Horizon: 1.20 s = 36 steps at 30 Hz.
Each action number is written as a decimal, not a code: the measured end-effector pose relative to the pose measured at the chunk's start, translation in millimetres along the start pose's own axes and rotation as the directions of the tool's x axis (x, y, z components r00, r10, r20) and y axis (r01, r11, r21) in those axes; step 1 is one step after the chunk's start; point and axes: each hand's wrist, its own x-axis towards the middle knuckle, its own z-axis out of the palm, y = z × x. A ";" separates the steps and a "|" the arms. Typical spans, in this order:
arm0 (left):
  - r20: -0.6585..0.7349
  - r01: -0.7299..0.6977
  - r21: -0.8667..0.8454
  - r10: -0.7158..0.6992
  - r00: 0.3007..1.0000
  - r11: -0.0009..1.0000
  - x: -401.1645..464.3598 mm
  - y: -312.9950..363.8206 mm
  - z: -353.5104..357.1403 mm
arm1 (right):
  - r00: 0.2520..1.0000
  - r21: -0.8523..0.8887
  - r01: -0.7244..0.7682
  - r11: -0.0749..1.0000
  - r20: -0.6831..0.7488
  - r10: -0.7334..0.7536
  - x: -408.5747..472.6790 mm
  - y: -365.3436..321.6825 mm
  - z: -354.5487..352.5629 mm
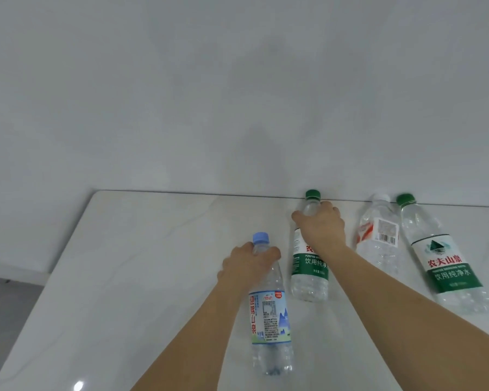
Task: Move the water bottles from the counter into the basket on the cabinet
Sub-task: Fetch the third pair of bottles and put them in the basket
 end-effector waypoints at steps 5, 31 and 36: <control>0.045 -0.020 -0.022 0.021 0.999 1.000 2.7 0.1 -1.4 | 0.999 0.024 0.027 0.999 -0.018 -0.027 8.2 9.1 5.2; -0.421 -0.522 -0.430 0.349 0.838 0.737 -228.3 18.0 -79.0 | 0.957 0.684 0.170 0.709 0.056 -0.284 -192.8 -44.0 -149.0; -0.667 -0.715 -0.303 0.396 0.632 0.630 -316.2 63.8 -138.8 | 0.886 0.688 0.353 0.634 -0.028 -0.463 -237.1 -107.9 -227.1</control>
